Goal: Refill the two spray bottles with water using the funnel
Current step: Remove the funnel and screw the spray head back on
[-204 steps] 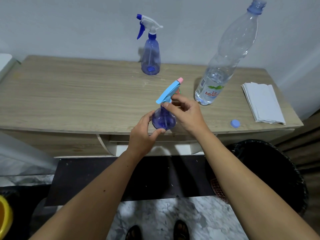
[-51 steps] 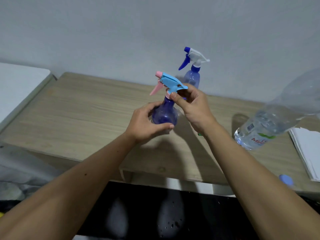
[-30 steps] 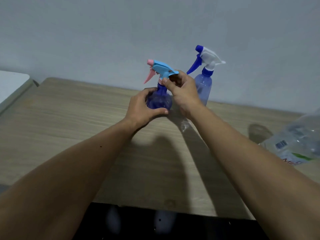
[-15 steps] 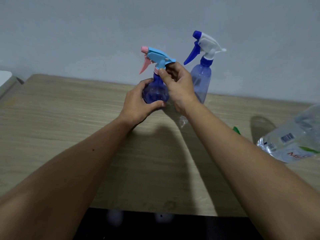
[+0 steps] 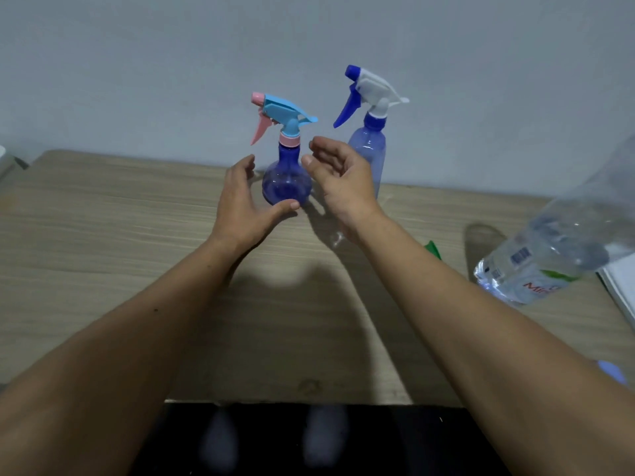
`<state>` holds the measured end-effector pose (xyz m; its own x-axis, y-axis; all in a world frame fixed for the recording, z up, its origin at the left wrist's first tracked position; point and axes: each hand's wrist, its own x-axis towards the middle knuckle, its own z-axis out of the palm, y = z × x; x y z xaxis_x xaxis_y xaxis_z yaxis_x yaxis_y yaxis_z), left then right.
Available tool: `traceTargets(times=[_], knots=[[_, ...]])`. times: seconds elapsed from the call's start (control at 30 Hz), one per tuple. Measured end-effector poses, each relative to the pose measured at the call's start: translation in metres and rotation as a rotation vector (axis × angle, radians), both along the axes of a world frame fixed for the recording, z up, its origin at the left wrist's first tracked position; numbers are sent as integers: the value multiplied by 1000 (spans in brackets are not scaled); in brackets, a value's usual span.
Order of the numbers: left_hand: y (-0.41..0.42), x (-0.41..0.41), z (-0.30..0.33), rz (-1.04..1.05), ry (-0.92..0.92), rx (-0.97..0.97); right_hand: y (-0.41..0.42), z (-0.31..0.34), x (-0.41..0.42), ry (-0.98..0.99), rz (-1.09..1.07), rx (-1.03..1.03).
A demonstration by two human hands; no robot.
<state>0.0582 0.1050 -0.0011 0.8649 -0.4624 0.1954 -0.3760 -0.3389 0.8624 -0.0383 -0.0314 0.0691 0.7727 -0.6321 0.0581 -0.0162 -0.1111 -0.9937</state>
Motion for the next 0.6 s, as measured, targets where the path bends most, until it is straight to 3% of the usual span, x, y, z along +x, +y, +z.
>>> traceTargets(times=[0.3,0.6], knots=[[32,-58,-10,38,12,-32,16,-3,-83,-19,59,47],[41,-141,-2,-62,1,-18,6,-5,-181,-57,3,26]])
